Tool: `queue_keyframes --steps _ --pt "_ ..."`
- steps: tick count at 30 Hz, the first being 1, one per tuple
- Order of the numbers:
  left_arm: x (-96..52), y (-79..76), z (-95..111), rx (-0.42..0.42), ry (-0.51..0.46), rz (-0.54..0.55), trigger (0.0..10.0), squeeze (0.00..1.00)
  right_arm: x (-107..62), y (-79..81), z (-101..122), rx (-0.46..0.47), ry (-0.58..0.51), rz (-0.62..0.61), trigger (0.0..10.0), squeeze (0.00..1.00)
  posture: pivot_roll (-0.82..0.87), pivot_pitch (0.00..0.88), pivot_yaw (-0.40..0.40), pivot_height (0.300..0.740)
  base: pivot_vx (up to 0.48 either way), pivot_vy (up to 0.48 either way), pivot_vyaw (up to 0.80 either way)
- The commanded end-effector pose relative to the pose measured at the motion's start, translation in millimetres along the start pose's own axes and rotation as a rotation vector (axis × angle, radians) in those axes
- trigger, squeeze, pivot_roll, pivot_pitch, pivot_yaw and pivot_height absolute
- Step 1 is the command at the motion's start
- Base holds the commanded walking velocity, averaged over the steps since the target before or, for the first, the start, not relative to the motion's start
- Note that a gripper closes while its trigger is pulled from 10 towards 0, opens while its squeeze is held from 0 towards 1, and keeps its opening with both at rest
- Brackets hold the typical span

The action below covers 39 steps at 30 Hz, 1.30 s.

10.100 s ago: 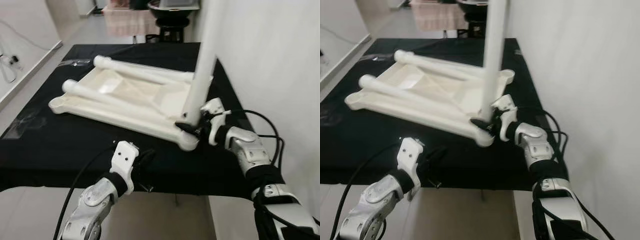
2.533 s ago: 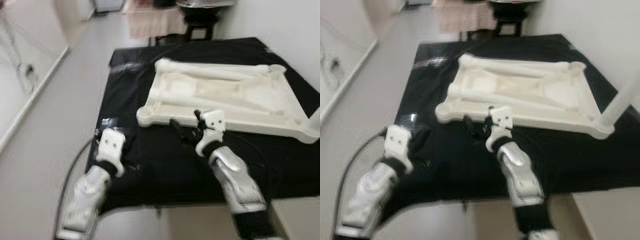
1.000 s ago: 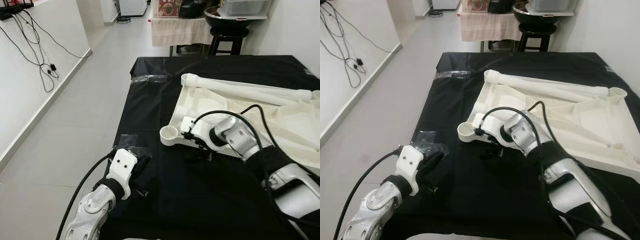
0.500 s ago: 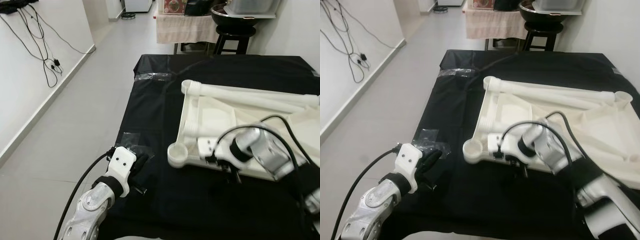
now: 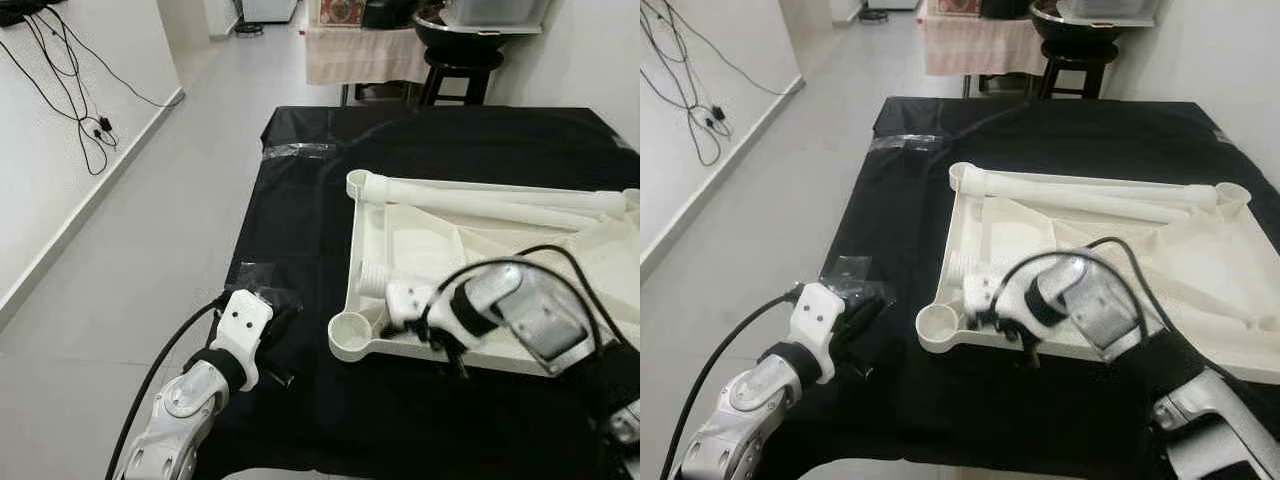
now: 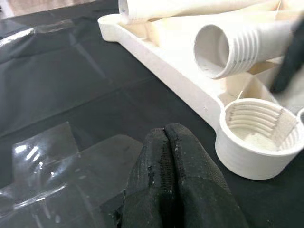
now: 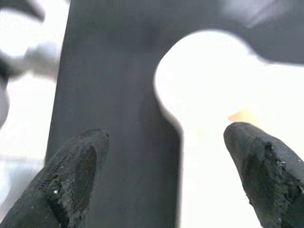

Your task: Building children table

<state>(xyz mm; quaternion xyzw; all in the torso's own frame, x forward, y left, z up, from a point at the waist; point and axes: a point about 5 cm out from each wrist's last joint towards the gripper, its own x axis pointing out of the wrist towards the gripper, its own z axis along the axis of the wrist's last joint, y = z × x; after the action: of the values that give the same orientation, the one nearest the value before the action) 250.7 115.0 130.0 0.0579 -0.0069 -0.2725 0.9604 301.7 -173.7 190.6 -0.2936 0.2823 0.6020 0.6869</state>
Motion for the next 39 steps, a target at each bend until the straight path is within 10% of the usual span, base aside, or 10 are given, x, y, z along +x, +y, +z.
queue_keyframes --steps 1,14,16,24,27,32,39 --pt "-2.8 2.7 3 0.004 0.0 -0.01 10.0 0.0 -6.6 -1.2 6 0.015 -0.071 -0.02 10.0 0.0 0.02 0.083 0.015 0.74 0.0 0.0 0.0" --pt "0.7 21.0 80 0.187 -0.203 -0.193 10.0 0.0 -78.3 1.7 7 0.139 -0.597 -0.201 10.0 0.0 0.01 0.083 0.027 0.74 0.0 0.0 0.0" --pt "2.8 20.1 87 0.212 -0.215 -0.241 10.0 1.0 -80.0 -1.3 7 0.159 -0.666 -0.272 10.0 0.0 0.0 0.078 0.028 0.74 0.0 0.0 0.0" --pt "24.7 23.4 102 0.476 -0.174 -0.426 10.0 1.0 -69.5 -39.6 3 0.31 -0.831 -0.84 10.0 0.0 -0.01 0.061 0.022 0.74 0.0 0.0 0.0" --pt "25.8 23.8 103 0.49 -0.17 -0.433 10.0 1.0 -68.8 -40.5 2 0.324 -0.834 -0.854 10.0 0.0 -0.01 0.061 0.022 0.74 0.0 0.0 0.0" --pt "65.6 12.8 120 0.812 -0.145 -0.548 10.0 1.0 -45.7 -36.6 3 0.526 -0.962 -0.954 10.0 0.0 -0.05 0.043 0.055 0.74 0.0 0.0 -0.16" --pt "77.3 -2.8 135 0.793 -0.226 -0.57 10.0 1.0 -40.6 -29.1 2 0.546 -1.0 -1.023 10.0 0.0 -0.07 0.043 0.061 0.74 0.0 0.0 -0.78"
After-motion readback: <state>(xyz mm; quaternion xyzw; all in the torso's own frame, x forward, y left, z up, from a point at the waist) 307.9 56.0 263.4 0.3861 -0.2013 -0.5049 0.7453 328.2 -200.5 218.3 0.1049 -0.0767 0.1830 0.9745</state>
